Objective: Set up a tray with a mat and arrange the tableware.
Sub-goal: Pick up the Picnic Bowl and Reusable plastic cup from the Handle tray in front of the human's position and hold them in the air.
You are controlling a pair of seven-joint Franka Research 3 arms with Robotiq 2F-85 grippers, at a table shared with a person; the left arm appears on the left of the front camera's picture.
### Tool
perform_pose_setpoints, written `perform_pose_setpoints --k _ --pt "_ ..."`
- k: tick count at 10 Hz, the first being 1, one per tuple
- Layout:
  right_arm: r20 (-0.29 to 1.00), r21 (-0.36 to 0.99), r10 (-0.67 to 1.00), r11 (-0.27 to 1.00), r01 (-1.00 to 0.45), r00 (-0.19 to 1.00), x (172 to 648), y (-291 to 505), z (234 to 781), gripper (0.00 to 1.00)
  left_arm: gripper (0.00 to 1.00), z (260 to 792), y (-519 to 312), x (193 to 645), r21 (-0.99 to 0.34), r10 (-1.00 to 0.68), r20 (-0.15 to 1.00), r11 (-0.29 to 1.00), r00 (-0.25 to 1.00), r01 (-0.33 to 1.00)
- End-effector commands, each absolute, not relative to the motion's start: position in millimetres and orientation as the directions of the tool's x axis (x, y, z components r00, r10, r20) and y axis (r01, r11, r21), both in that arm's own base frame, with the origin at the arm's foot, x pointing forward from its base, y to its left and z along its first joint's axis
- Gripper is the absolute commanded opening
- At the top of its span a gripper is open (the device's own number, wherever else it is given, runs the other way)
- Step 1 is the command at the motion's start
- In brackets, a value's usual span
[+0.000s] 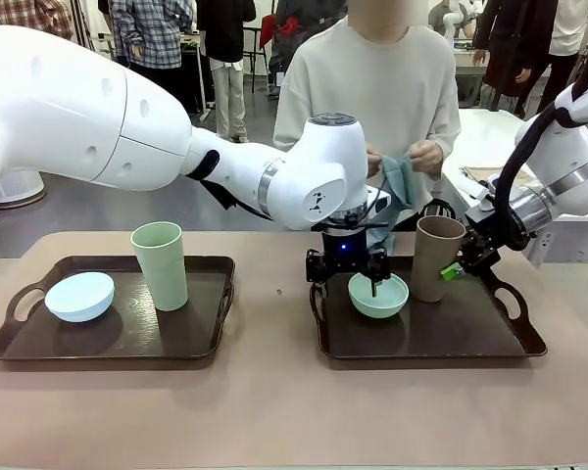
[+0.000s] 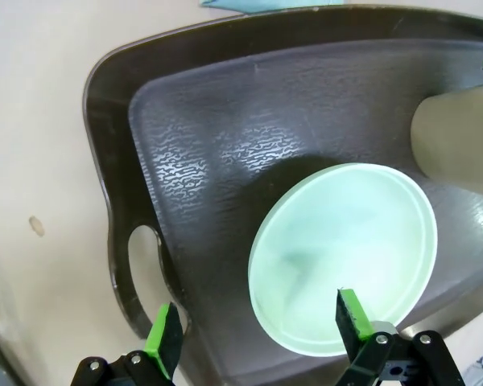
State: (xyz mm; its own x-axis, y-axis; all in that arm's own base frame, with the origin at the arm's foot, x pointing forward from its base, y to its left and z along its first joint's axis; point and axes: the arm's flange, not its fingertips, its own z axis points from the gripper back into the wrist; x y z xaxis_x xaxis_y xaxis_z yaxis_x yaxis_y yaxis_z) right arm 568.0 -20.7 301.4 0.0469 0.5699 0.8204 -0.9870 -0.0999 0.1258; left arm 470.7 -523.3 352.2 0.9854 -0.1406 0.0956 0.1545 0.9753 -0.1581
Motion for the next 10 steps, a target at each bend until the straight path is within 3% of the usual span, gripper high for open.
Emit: perform_pose_setpoints --k 1,3,4,5,6,7,9,10 --pt "0.845 0.108 0.535 -0.118 -0.987 0.029 576.4 -15.8 295.5 1.00 1.00 349.0 -516.9 470.5 -0.198 -0.147 0.093 0.967 0.985 0.163" --pt "0.847 0.105 0.532 -0.129 -0.986 0.020 578.6 -9.7 291.8 1.00 1.00 347.6 -517.2 472.0 -0.221 -0.141 0.119 0.961 0.983 0.164" --pt "0.846 0.102 0.532 -0.133 -0.986 0.015 579.3 -8.5 289.8 0.68 0.90 347.6 -516.4 473.1 -0.244 -0.141 0.144 0.954 0.980 0.173" --pt "0.846 0.100 0.533 -0.139 -0.985 0.010 579.0 -7.8 289.0 0.41 0.44 347.8 -515.8 474.1 -0.255 -0.140 0.150 0.951 0.979 0.175" --pt "0.846 0.094 0.533 -0.140 -0.986 0.005 578.7 -7.8 289.5 0.09 0.35 348.3 -515.8 474.9 -0.254 -0.137 0.145 0.952 0.980 0.170" --pt "0.845 0.092 0.534 -0.140 -0.986 0.003 579.0 -7.6 289.2 0.00 0.00 348.7 -515.9 475.0 -0.251 -0.138 0.146 0.953 0.980 0.172" --pt "0.845 0.091 0.534 -0.143 -0.986 0.001 579.0 -7.5 289.0 0.00 0.00 349.0 -515.7 475.0 -0.243 -0.136 0.141 0.955 0.981 0.167" --pt "0.845 0.090 0.535 -0.143 -0.986 0.000 579.0 -7.7 288.8 0.24 0.09 349.1 -515.6 475.0 -0.239 -0.136 0.138 0.957 0.981 0.167"
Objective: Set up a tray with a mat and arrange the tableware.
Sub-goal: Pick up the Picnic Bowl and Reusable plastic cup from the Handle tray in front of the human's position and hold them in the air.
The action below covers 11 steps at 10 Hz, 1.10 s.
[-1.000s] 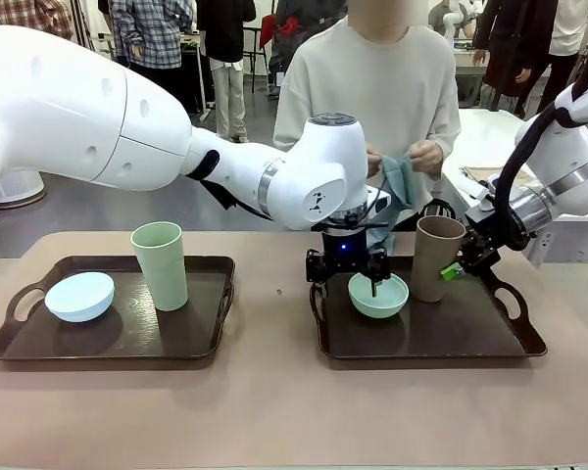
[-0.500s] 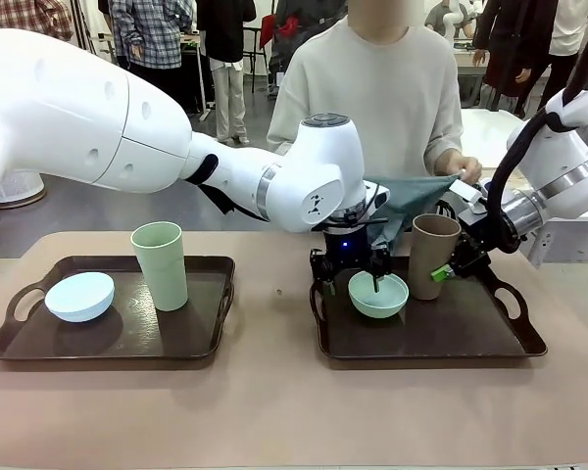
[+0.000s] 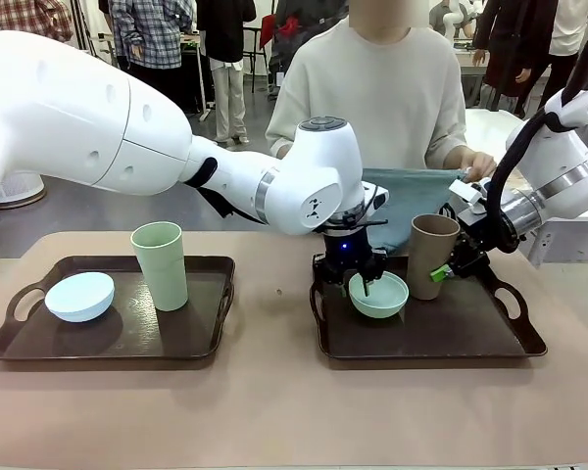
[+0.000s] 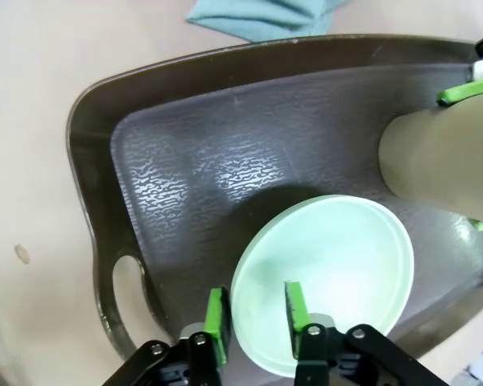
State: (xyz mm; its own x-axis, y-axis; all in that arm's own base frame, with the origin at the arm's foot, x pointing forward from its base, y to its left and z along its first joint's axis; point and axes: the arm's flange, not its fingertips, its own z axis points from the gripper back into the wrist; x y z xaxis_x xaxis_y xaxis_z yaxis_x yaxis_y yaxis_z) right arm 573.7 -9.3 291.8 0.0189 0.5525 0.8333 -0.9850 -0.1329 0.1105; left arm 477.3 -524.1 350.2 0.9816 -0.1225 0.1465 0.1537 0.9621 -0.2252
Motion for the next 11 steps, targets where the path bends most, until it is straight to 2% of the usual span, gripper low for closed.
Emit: perform_pose_setpoints --k 1,2,3,4,6,7,9,11 --pt "0.845 0.089 0.535 -0.141 -0.986 0.000 579 -8 289 0.24 0.00 350 -515 475 -0.235 -0.136 0.136 0.958 0.981 0.165" --pt "0.844 0.088 0.536 -0.140 -0.986 -0.001 579 -8 289 0.00 0.00 351 -515 475 -0.232 -0.128 0.137 0.960 0.982 0.158" --pt "0.844 0.086 0.536 -0.141 -0.986 -0.003 579 -9 289 0.24 0.00 353 -514 475 -0.226 -0.127 0.137 0.961 0.982 0.156" --pt "0.845 0.086 0.535 -0.140 -0.986 -0.003 579 -9 289 0.00 0.00 354 -514 475 -0.224 -0.124 0.139 0.962 0.982 0.153" --pt "0.846 0.084 0.533 -0.140 -0.987 -0.003 579 -10 290 0.00 0.00 354 -514 476 -0.218 -0.114 0.133 0.966 0.985 0.141" --pt "0.850 0.082 0.527 -0.139 -0.987 -0.003 578 -12 290 0.23 0.00 356 -513 476 -0.217 -0.117 0.126 0.966 0.985 0.142" --pt "0.843 0.130 0.536 -0.127 -0.983 0.043 568 -15 305 0.23 0.00 364 -510 471 -0.210 -0.120 0.099 0.968 0.988 0.139" --pt "0.826 0.080 0.564 -0.126 -0.989 -0.006 529 -15 359 0.23 0.00 398 -506 460 -0.173 -0.126 0.093 0.975 0.988 0.141"
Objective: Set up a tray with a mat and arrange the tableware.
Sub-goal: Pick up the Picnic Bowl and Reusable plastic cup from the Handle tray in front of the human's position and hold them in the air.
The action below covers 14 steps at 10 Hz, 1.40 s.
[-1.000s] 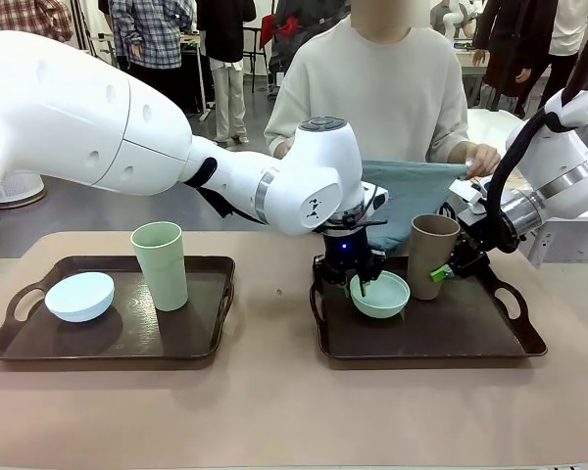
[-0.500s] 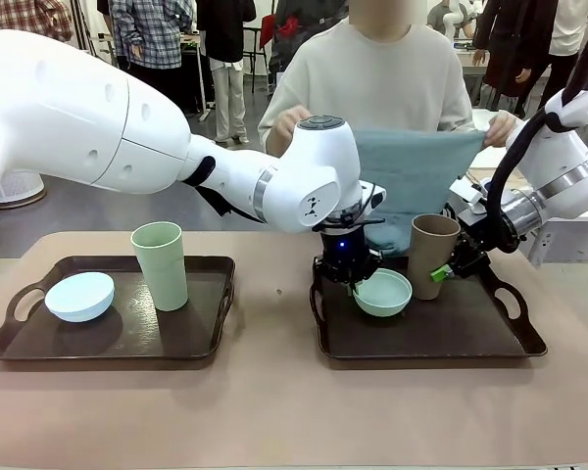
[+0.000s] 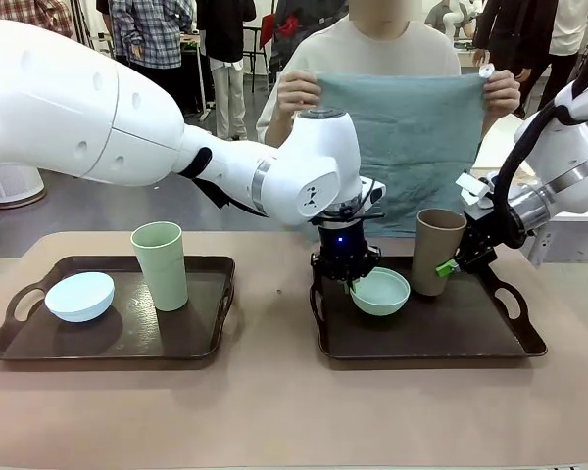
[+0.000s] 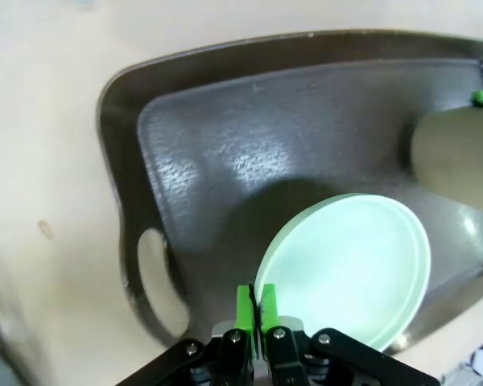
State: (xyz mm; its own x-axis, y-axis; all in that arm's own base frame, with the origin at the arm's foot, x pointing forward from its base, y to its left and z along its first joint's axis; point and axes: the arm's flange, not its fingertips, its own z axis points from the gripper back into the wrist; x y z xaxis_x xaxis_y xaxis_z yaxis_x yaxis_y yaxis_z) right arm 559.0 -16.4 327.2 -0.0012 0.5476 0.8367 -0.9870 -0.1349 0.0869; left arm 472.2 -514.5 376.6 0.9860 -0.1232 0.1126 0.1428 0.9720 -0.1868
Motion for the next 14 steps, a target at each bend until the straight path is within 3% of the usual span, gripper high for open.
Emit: perform_pose_setpoints --k 1,7,8,14 --pt "0.815 0.046 0.579 -0.125 -0.991 -0.035 507 -13 386 0.23 0.00 420 -508 454 -0.155 -0.148 0.109 0.974 0.983 0.164" --pt "0.754 -0.024 0.656 -0.040 -0.999 -0.044 404 -5 480 0.23 0.00 536 -503 409 -0.061 -0.184 0.258 0.977 0.949 0.206" --pt "0.761 -0.036 0.645 -0.062 -0.997 -0.068 402 -5 484 0.23 0.00 519 -505 426 -0.110 -0.197 0.217 0.968 0.956 0.225" --pt "0.758 -0.017 0.649 -0.071 -0.997 -0.059 415 -11 477 0.23 0.00 519 -505 426 -0.110 -0.197 0.217 0.968 0.956 0.225"
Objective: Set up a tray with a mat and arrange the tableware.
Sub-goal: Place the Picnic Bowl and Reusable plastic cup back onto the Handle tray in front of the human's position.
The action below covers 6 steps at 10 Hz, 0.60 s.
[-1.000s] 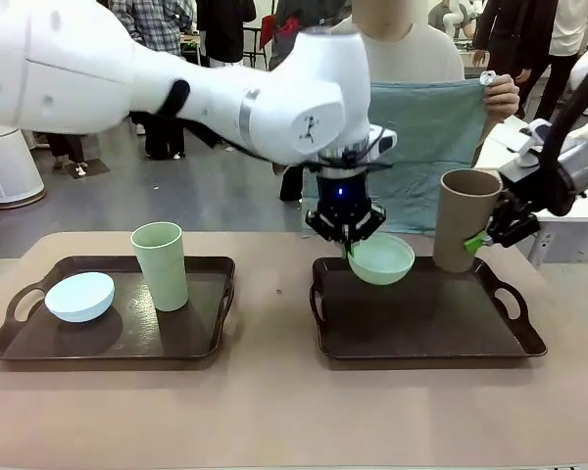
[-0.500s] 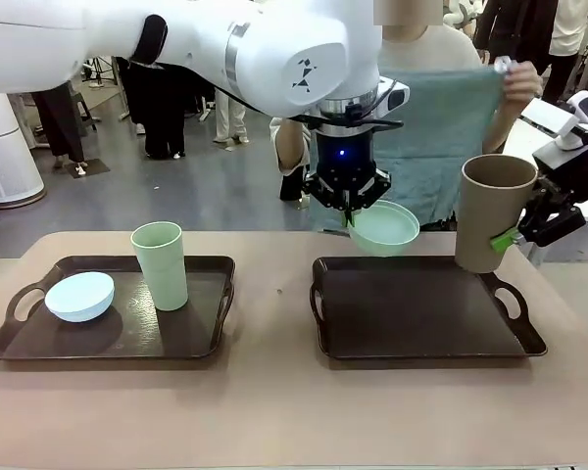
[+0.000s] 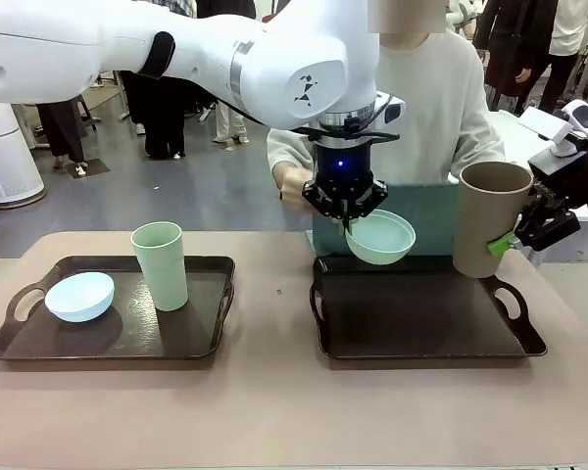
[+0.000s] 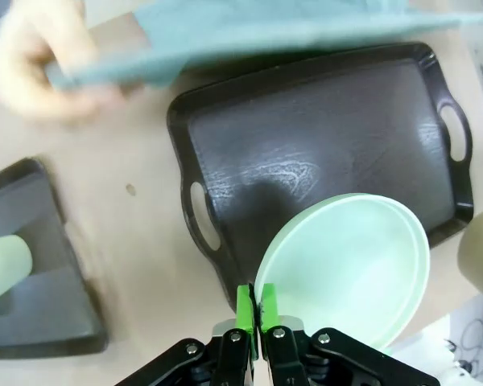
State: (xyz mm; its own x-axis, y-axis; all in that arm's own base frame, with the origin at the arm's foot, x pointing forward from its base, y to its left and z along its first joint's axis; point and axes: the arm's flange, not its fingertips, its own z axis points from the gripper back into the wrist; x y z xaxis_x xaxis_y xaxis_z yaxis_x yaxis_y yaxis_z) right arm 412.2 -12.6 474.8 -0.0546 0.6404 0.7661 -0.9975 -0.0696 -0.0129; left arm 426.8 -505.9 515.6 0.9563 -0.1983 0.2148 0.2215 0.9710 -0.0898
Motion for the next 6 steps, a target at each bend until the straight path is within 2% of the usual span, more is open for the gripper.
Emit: perform_pose_setpoints --k 1,6 --pt "0.758 -0.017 0.649 -0.071 -0.997 -0.059 415.3 -11.3 477.1 0.23 0.00 519.1 -505.3 426.1 -0.110 -0.197 0.217 0.968 0.956 0.225" --pt "0.758 -0.017 0.649 -0.071 -0.997 -0.059 415.3 -11.3 477.1 0.23 0.00 519.1 -505.3 426.1 -0.110 -0.197 0.217 0.968 0.956 0.225"
